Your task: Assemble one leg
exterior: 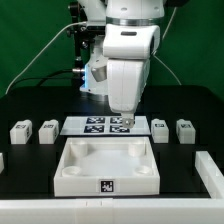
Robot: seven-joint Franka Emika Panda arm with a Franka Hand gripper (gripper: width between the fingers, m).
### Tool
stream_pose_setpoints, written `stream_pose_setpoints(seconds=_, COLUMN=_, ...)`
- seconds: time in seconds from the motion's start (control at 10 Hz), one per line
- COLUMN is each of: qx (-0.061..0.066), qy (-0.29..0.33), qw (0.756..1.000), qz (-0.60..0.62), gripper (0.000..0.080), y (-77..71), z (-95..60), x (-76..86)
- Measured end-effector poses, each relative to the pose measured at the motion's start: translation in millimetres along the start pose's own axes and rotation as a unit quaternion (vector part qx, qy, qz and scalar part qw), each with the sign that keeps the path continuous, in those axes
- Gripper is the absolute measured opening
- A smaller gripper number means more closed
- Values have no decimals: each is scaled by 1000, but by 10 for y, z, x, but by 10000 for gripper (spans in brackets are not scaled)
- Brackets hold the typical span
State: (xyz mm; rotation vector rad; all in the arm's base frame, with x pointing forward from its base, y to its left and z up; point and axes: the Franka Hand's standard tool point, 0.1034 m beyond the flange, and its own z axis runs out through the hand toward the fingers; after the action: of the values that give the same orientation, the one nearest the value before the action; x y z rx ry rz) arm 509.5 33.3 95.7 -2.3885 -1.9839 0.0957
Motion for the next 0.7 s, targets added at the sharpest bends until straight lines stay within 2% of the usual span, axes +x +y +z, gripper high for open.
stream_pose_setpoints(seconds=0.1, qx=-1, qy=-3, qw=998, qz=-68, gripper=650, y=6, z=3, x=-19)
stream_pose_setpoints(seconds=0.3, qx=2, qy=-3, qw=997, qz=-75, gripper=650, y=-21, z=34, x=-45)
stream_pose_setpoints(seconds=0.4, qx=10, qy=-4, qw=997, qz=-74, gripper=650, y=-131, z=131, x=-121)
stream_pose_setpoints(seconds=0.6, qx=5, qy=3, qw=995, qz=-97, gripper=650, y=-468, z=403, x=-307)
stream_pose_setpoints(seconds=0.7, qx=3, qy=8, qw=994, qz=-111, gripper=650, y=-576, z=542, x=-422)
